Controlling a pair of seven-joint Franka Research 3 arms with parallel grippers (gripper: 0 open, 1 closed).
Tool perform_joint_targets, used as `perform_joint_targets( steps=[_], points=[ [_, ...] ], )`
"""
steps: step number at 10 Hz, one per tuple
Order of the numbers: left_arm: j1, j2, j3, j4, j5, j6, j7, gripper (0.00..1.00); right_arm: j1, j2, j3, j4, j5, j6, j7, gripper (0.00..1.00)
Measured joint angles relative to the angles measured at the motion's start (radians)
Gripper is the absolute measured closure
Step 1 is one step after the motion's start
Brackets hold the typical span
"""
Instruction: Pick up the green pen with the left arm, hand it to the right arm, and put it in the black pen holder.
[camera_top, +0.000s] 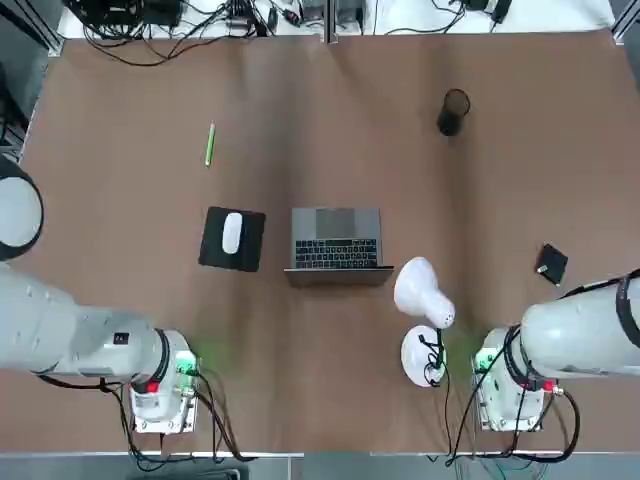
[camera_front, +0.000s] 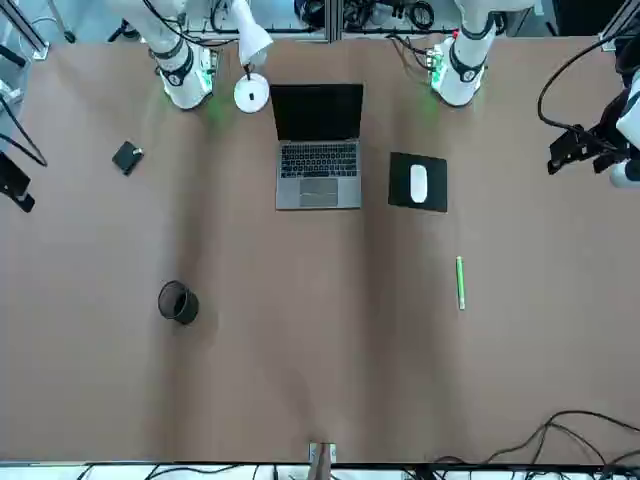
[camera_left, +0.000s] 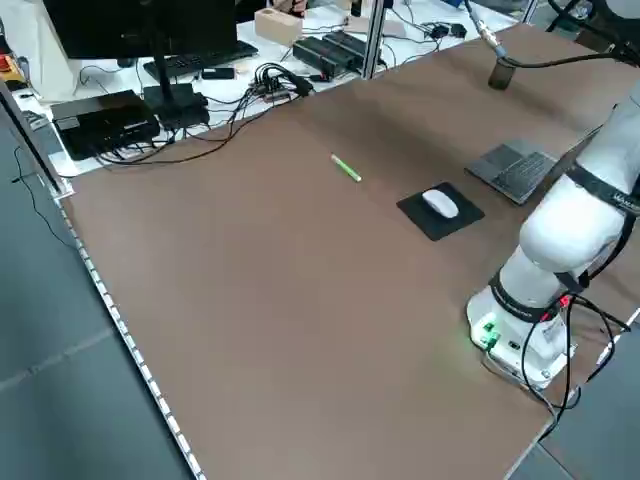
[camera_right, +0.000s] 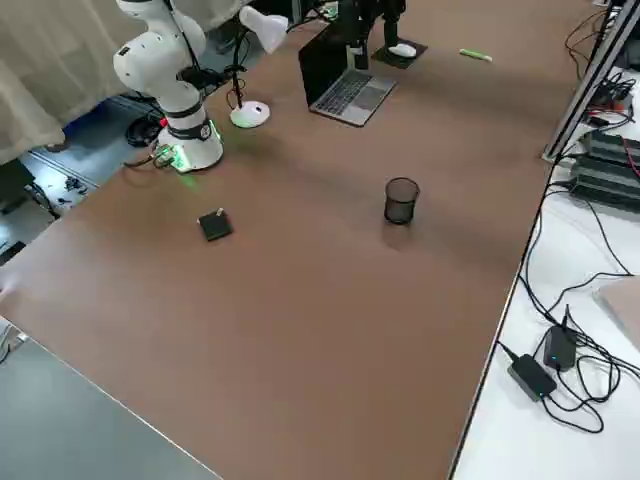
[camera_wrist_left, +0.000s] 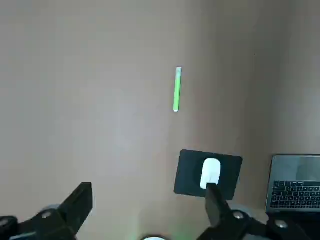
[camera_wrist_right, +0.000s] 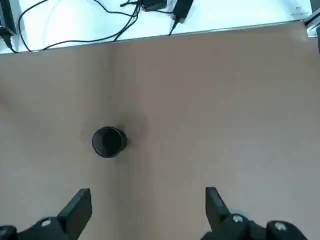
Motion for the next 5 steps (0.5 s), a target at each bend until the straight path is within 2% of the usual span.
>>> perform_joint_targets(
  steps=[5],
  points=[
    [-0.008,0.001,-0.002,-0.013,0.000,-0.023,-0.068,0.01,0.000,0.000,0.000,0.000,0.000,0.000,0.000,0.00]
  ],
)
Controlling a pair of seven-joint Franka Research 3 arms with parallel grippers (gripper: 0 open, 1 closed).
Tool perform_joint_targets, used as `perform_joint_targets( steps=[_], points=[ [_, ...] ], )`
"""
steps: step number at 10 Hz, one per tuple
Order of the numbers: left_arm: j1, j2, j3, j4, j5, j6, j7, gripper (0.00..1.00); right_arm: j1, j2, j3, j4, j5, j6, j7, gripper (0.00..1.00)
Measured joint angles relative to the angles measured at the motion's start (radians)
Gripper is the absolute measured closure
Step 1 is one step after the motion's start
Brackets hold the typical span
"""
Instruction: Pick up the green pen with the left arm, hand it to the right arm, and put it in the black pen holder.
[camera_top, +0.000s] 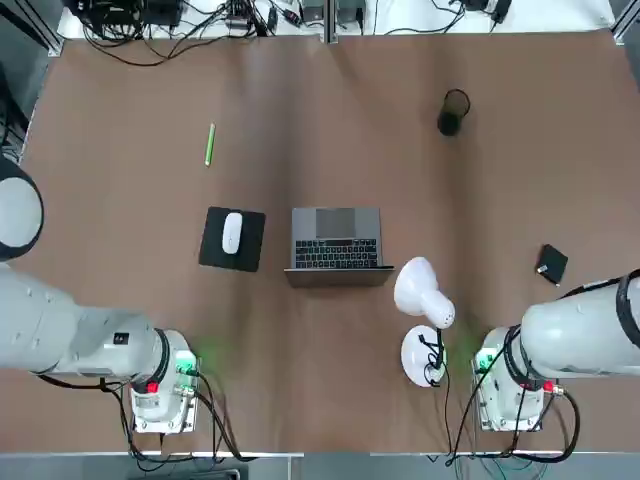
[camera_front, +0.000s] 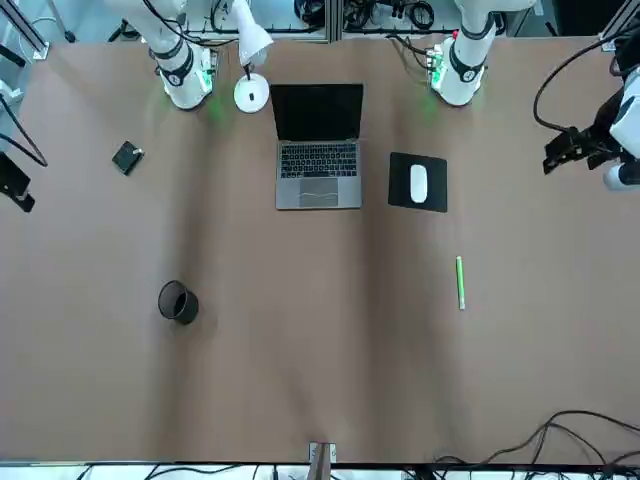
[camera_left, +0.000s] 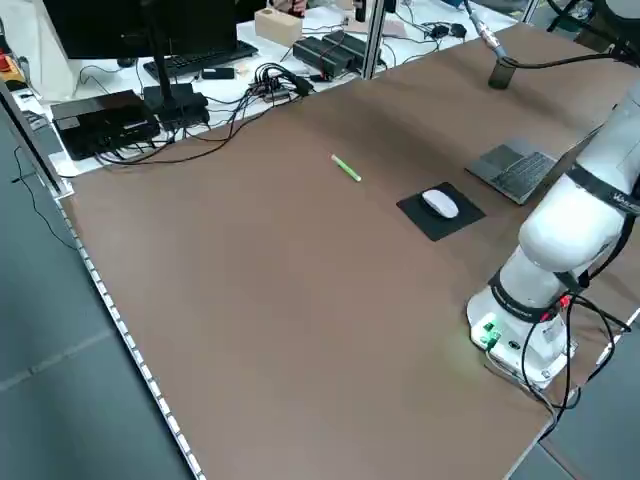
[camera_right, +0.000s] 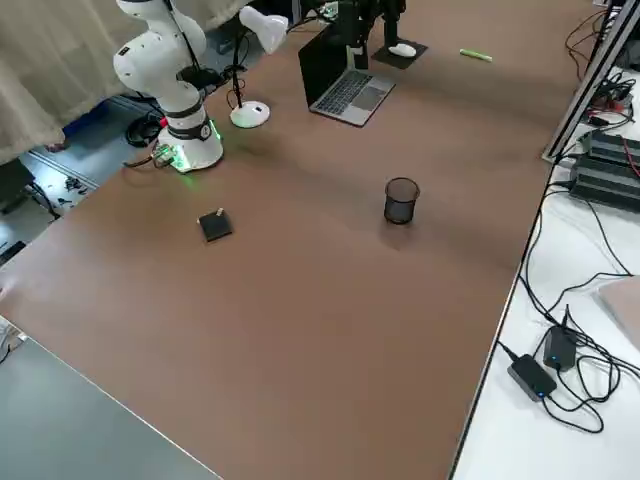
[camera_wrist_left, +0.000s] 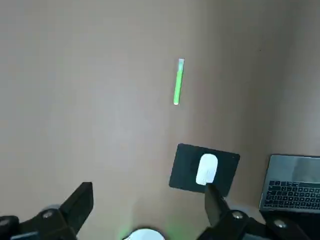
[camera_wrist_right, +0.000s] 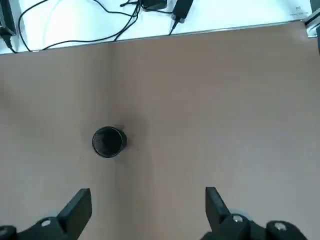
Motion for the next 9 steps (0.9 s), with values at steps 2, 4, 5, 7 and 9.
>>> perform_joint_targets(
  steps=[2,4,5,7,9],
  points=[
    [0.000,0.011,0.001,-0.007,0.000,0.004,0.000,0.02,0.000,0.000,0.000,0.000,0.000,0.000,0.000,0.00],
    [0.000,0.028,0.005,-0.052,0.000,0.072,0.000,0.04,0.000,0.000,-0.001,0.000,0.000,0.000,0.000,0.00],
    [0.000,0.039,0.005,-0.102,0.000,0.141,0.008,0.04,-0.001,0.000,-0.001,0.000,0.000,0.000,0.000,0.00],
    [-0.001,0.066,0.004,-0.251,0.000,0.345,0.038,0.03,-0.001,0.000,-0.001,0.000,0.000,0.000,0.000,0.00],
    [-0.001,0.091,0.002,-0.395,0.000,0.496,0.040,0.00,-0.001,0.000,-0.002,0.000,0.000,0.000,0.000,0.00]
  ],
)
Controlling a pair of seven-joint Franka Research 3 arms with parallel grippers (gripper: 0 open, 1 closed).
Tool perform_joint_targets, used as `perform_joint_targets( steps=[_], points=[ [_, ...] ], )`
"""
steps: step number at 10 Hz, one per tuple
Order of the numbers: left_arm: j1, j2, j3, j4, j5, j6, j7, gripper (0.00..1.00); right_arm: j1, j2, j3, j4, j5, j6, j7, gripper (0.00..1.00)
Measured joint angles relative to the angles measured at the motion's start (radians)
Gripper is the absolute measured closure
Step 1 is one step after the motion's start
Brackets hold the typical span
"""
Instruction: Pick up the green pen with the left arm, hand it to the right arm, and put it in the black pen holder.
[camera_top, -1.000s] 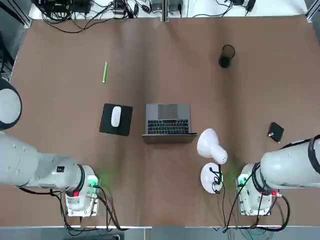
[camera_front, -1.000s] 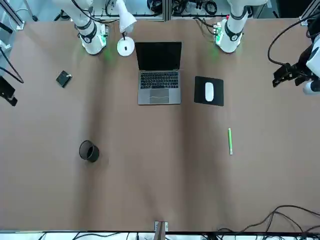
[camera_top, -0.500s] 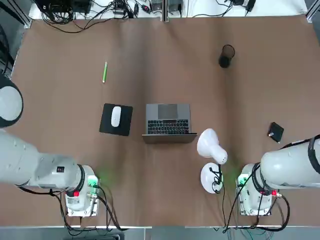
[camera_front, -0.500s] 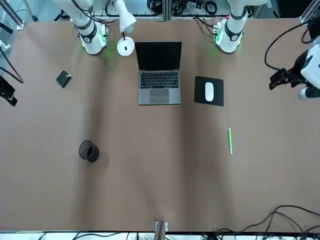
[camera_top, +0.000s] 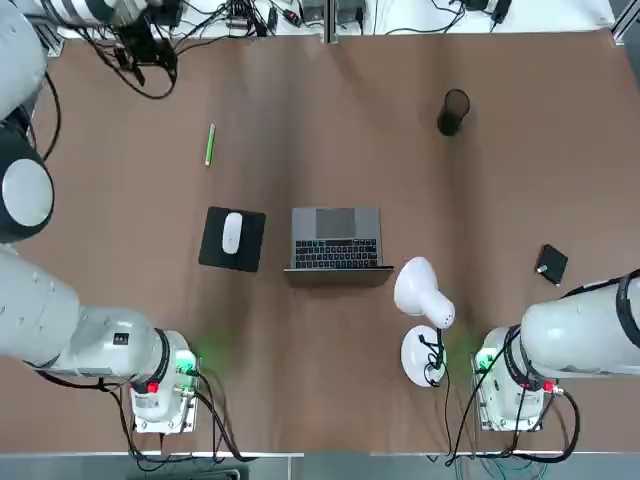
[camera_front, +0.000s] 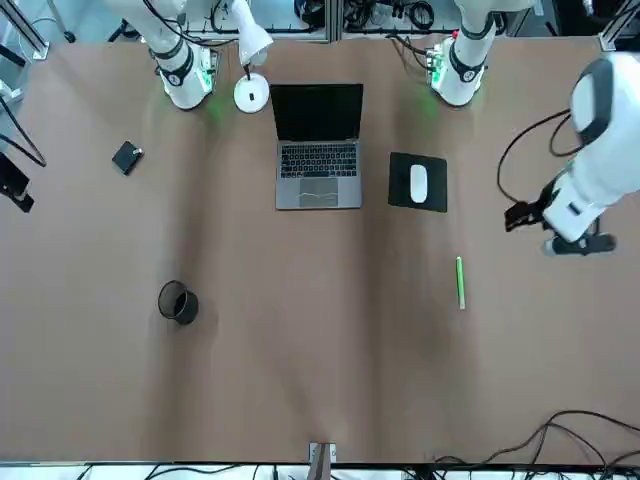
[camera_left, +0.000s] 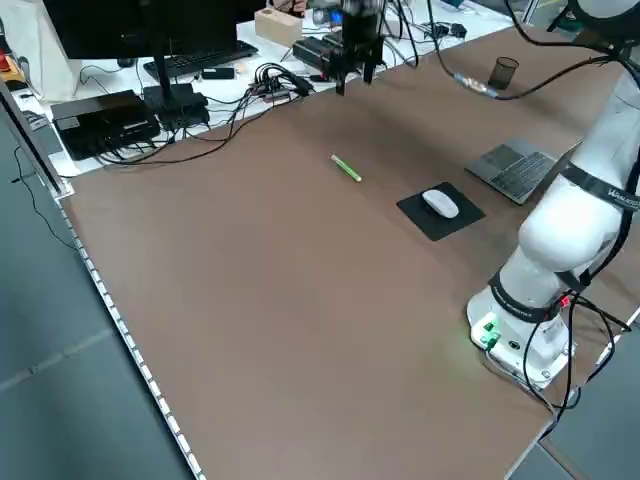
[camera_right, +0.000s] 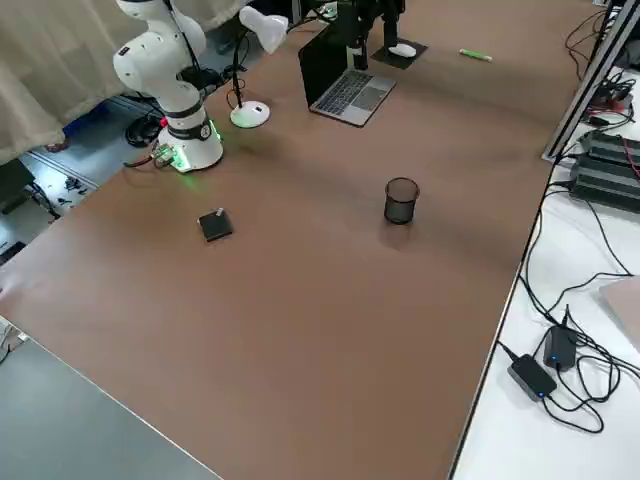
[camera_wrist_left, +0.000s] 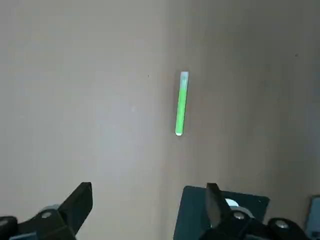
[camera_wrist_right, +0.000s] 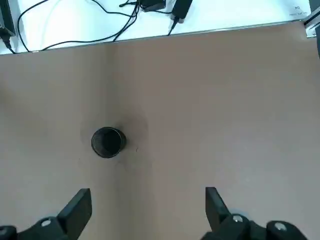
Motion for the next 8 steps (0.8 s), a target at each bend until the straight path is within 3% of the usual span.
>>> perform_joint_targets(
  steps=[2,5,8],
  points=[
    [-0.005,0.046,-0.001,-0.080,0.000,0.124,0.000,0.00,0.000,0.000,-0.001,0.000,0.000,0.000,0.000,0.00],
    [-0.020,0.167,-0.004,-0.196,0.000,0.407,-0.001,0.00,0.000,0.000,-0.001,0.000,0.000,0.000,0.000,0.00],
    [-0.025,0.308,-0.011,-0.224,0.000,0.628,-0.002,0.00,0.000,0.000,-0.002,0.001,0.000,0.000,0.000,0.00]
  ],
)
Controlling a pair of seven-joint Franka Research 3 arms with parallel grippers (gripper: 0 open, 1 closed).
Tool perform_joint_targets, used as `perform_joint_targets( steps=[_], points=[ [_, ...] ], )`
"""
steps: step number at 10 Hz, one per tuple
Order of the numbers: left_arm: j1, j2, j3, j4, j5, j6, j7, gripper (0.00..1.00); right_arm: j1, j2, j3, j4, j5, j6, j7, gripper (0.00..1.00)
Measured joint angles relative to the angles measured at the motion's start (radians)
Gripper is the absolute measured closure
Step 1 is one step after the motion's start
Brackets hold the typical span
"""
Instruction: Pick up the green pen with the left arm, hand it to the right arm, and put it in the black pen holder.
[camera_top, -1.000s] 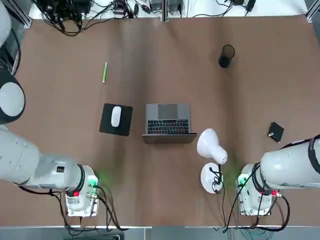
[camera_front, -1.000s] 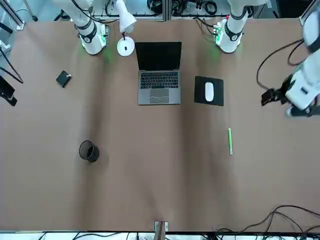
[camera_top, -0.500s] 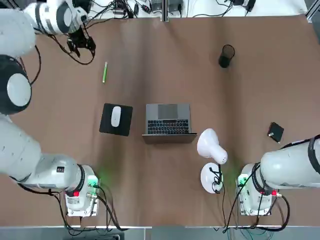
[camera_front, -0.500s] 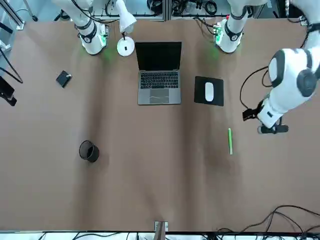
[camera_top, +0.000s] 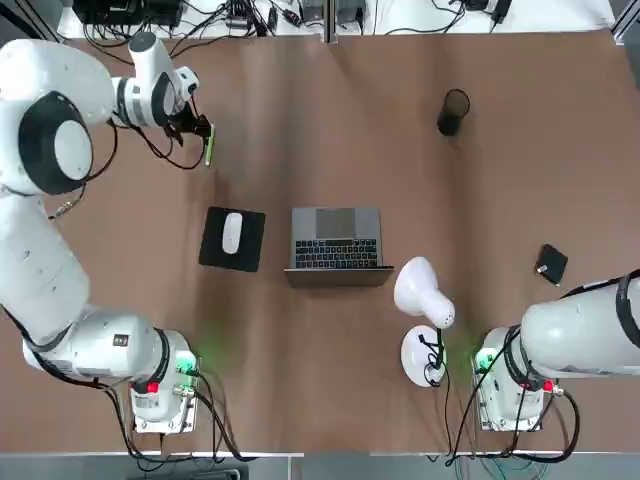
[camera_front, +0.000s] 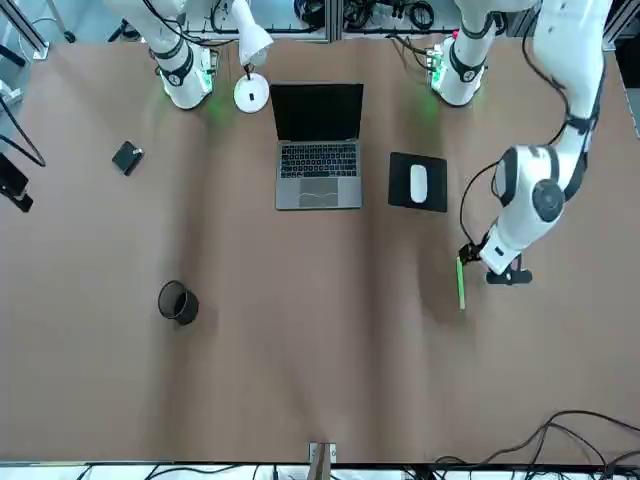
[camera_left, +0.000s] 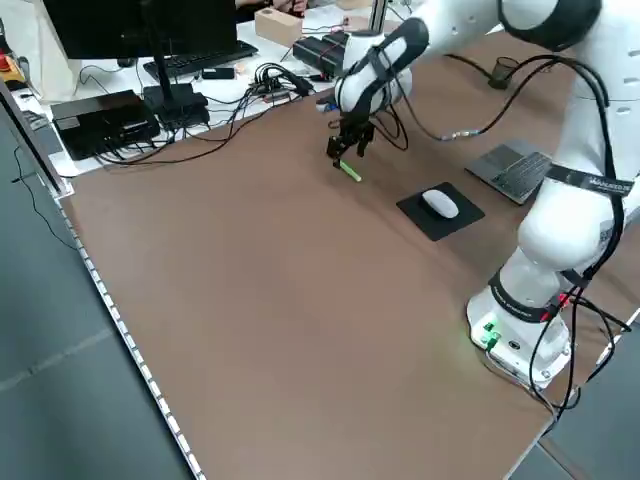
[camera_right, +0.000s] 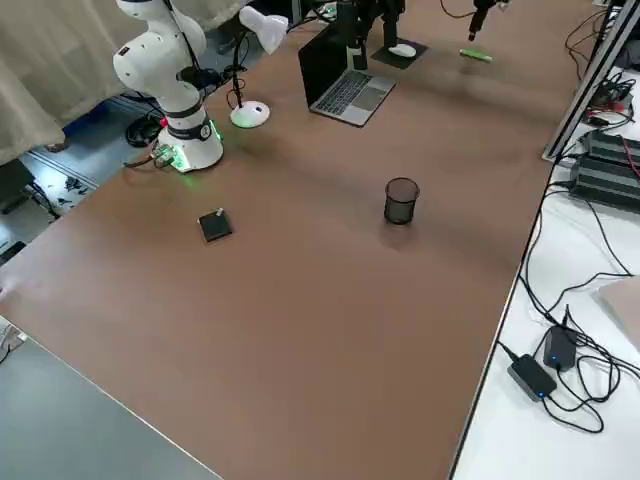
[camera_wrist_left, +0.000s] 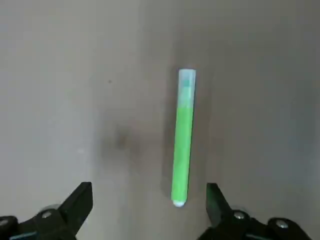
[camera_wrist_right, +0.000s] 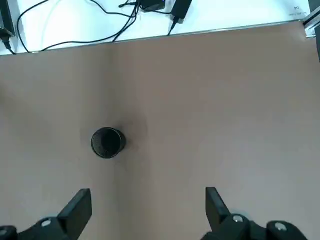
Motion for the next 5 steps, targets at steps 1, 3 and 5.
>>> perform_joint_targets(
  steps=[1,3,5],
  points=[
    [-0.004,0.024,-0.009,0.001,0.000,0.015,0.000,0.01,0.000,0.000,0.000,0.000,0.000,0.000,0.000,0.00],
    [-0.020,0.040,-0.019,0.001,0.000,0.015,-0.001,0.03,0.000,0.000,-0.001,0.000,0.000,0.000,0.000,0.00],
    [-0.023,0.042,-0.019,0.002,0.000,0.015,0.001,0.06,0.000,0.000,-0.001,0.000,0.000,0.000,0.000,0.00]
  ],
)
